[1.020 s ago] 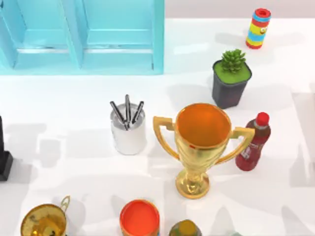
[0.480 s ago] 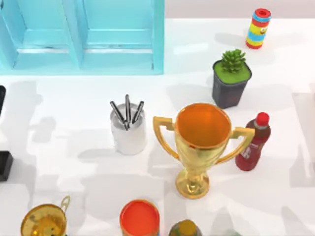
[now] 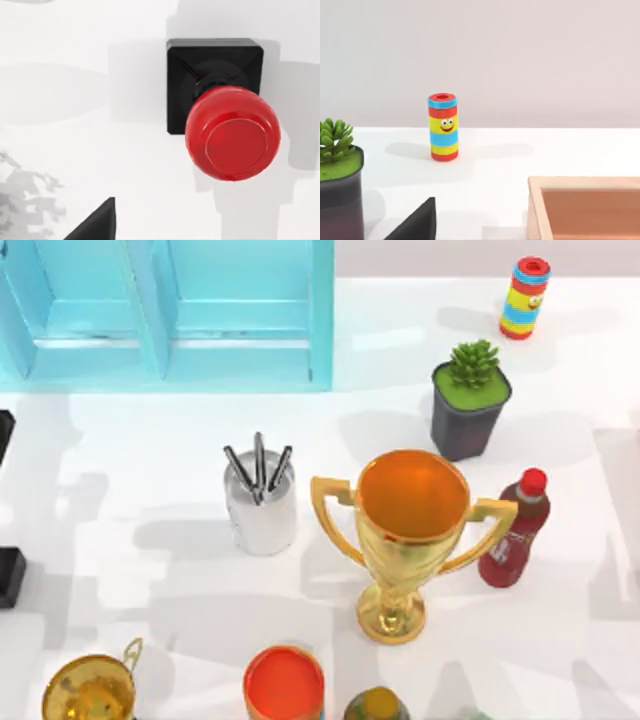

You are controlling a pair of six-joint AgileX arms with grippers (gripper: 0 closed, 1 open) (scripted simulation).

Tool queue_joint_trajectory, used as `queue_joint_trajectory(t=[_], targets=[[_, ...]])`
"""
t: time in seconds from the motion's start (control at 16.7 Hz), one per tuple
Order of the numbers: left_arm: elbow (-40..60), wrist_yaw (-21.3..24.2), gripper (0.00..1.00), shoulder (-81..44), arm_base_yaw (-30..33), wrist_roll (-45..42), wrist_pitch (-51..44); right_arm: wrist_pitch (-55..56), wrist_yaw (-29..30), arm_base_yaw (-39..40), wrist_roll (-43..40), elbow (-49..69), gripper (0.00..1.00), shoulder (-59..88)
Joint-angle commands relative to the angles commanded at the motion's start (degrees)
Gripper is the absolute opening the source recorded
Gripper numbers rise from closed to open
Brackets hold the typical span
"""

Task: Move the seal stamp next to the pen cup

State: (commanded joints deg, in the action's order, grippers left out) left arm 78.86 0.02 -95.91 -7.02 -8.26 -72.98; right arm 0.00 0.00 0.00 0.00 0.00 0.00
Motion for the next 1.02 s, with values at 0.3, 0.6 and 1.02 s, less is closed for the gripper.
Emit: queue_joint_trajectory(t=[0.3,0.6,1.02], targets=[[-2.2,0.0,1.0,-0.44,0.15,0.11,2.37,0.0,0.0,0.0,0.0,0.0,1.0,0.0],[-11.78,0.01,1.0,-3.65,-0.08,-0.14,16.25,0.0,0.0,0.0,0.0,0.0,1.0,0.0],[-17.12,0.01,1.0,-5.52,-0.22,-0.3,22.64,0.0,0.0,0.0,0.0,0.0,1.0,0.0]])
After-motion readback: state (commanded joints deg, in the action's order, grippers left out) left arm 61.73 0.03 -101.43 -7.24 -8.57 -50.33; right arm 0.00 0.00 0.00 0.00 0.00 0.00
